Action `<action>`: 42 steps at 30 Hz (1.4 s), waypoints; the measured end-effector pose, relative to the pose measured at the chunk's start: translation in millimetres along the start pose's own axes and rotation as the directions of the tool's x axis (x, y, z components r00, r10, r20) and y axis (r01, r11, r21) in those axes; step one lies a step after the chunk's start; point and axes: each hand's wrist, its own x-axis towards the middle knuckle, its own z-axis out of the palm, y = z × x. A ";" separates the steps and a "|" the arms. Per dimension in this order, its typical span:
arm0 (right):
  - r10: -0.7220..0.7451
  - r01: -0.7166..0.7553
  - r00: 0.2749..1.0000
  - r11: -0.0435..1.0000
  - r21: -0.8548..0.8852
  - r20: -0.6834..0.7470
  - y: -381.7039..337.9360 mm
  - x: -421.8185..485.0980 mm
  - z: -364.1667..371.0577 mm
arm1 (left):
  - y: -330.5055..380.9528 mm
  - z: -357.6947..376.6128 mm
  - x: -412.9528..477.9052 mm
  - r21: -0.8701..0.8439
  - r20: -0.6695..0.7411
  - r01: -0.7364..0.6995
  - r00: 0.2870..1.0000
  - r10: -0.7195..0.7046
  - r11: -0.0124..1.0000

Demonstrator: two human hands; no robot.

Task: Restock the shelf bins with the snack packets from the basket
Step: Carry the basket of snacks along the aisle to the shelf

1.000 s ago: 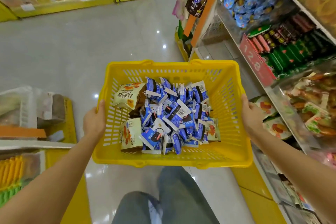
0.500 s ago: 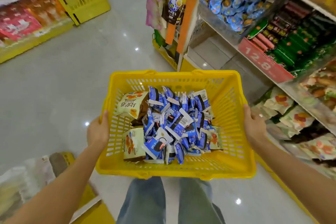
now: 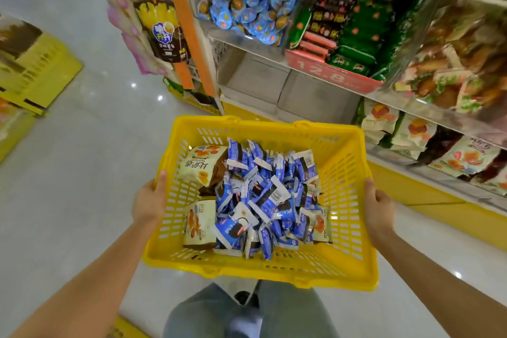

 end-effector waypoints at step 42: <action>0.172 -0.192 0.952 0.980 -0.056 -0.253 155.6 156.8 304.0 | -120.9 285.7 314.3 0.113 0.335 -0.220 0.927 0.171 0.969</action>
